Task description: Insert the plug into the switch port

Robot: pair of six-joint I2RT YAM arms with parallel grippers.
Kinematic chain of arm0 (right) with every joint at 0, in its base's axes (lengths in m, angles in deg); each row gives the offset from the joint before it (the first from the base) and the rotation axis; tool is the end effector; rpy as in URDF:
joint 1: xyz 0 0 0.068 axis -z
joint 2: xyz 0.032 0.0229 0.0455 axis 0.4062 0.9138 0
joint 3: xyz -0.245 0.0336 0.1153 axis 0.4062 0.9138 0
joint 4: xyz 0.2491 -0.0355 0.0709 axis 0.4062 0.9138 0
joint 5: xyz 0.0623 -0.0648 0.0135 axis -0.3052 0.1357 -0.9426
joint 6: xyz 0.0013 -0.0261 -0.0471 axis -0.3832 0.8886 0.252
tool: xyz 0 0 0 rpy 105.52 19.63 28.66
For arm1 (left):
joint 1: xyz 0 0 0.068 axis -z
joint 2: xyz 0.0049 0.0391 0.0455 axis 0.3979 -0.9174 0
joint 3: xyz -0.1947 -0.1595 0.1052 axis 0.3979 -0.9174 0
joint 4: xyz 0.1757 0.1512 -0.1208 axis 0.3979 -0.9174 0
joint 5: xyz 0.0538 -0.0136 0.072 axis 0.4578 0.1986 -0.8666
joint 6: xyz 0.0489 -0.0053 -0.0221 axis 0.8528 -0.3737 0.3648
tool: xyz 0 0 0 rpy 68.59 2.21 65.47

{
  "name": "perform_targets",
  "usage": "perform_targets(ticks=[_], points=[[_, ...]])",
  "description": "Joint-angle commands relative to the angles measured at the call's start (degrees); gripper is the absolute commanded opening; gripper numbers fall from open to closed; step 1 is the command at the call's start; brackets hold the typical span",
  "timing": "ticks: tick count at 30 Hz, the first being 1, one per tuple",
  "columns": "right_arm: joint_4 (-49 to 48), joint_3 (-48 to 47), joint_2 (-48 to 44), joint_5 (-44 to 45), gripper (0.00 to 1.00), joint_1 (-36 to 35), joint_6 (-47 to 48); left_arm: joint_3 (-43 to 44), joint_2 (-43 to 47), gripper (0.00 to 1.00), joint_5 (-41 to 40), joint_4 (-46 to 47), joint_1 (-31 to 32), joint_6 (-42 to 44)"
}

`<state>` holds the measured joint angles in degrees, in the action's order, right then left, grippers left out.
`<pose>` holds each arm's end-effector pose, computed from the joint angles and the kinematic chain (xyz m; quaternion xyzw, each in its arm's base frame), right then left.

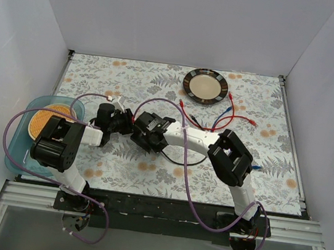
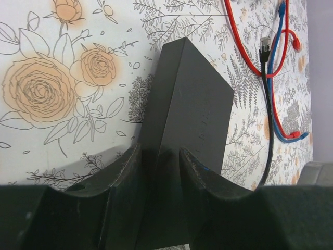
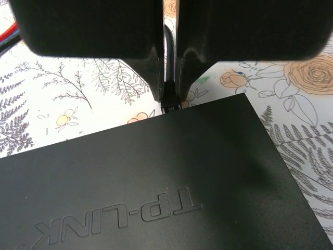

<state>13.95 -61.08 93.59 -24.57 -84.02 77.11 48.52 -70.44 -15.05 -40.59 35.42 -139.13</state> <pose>0.2265 0.3729 0.1744 -0.4159 0.8747 -0.0058 0.2490 0.2775 -0.0760 0.1253 -0.3318 0.7923 -0.4710 0.2009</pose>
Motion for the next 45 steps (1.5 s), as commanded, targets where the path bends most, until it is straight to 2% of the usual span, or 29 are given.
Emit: perform_targets(ticks=[1,16,22,34,40,43,45], points=[[-21.0,-5.9,0.0,4.8,0.01,1.5,0.2,-1.2,3.0,0.33,17.1,-5.2,6.7,-5.4],[-32.0,-5.3,-2.1,1.0,0.01,3.4,2.3,-3.3,1.0,0.33,18.7,-0.1,11.4,-9.0],[-32.1,-9.2,-1.5,1.6,0.01,3.6,2.9,-3.4,0.4,0.33,17.2,-2.2,11.5,-8.7],[-33.1,-4.2,-2.5,1.1,0.01,3.8,1.6,-4.8,-4.8,0.34,17.1,-1.4,11.4,-10.5],[-32.9,-0.6,-3.5,-0.1,0.01,3.8,1.3,-3.3,-3.9,0.41,14.9,-5.1,11.4,-8.2],[-31.9,1.3,-4.3,0.1,0.01,3.8,1.0,-2.3,-2.6,0.51,10.8,-9.0,11.3,-6.5],[-31.5,2.8,-4.8,0.0,0.1,3.8,0.8,-1.6,-2.0,0.56,8.1,-11.9,10.5,-4.8]])
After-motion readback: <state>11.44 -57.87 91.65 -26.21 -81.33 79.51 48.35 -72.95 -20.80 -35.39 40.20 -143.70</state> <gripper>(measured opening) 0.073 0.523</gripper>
